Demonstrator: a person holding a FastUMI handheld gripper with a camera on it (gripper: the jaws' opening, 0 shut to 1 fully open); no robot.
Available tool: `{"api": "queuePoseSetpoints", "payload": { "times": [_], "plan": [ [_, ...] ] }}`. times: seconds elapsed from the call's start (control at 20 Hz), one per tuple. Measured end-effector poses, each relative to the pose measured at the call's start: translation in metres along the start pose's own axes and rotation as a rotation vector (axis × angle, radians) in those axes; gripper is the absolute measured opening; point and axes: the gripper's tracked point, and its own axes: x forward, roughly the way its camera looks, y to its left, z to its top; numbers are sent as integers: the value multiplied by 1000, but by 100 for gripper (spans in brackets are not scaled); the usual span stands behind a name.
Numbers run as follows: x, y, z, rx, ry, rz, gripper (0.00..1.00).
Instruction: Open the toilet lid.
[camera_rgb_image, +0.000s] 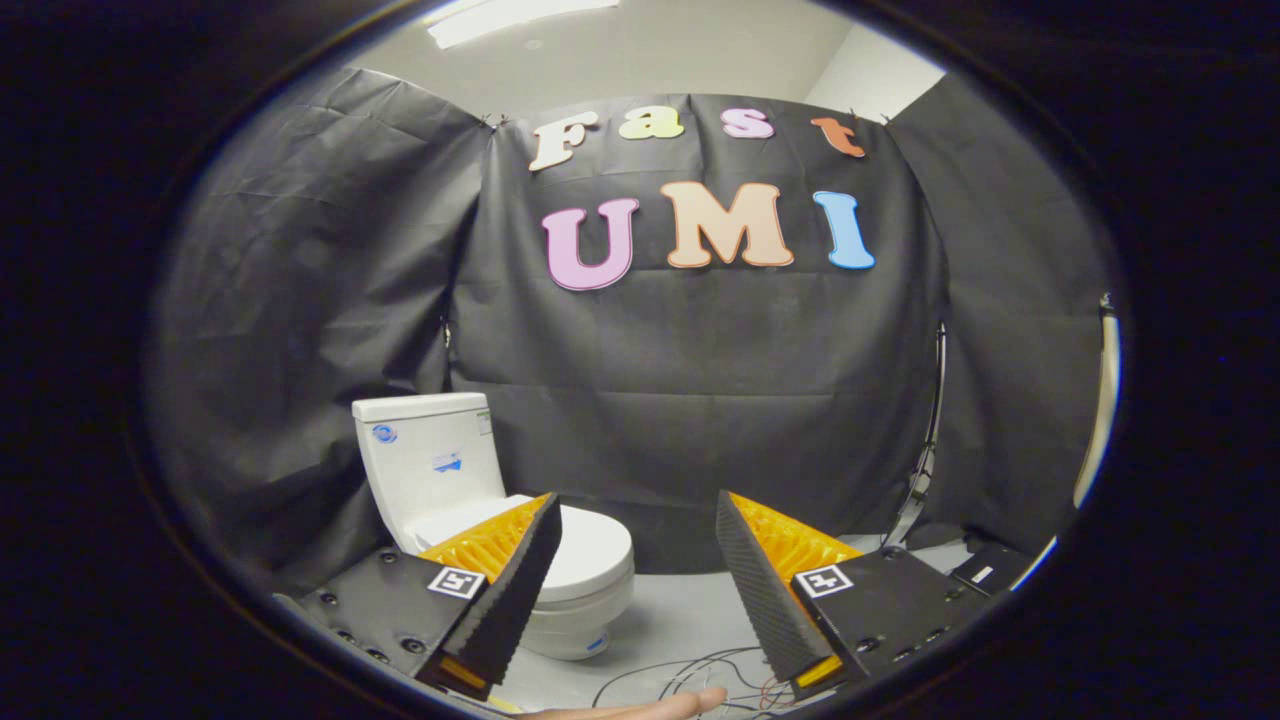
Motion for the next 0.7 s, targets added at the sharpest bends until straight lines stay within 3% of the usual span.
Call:
{"api": "queuePoseSetpoints", "payload": {
  "times": [0.35, 0.7],
  "plan": [
    [10, 0, -1, -1, -6, -4, 97],
    [81, 23, 2, -34, -15, 51, 97]
  ]
}}
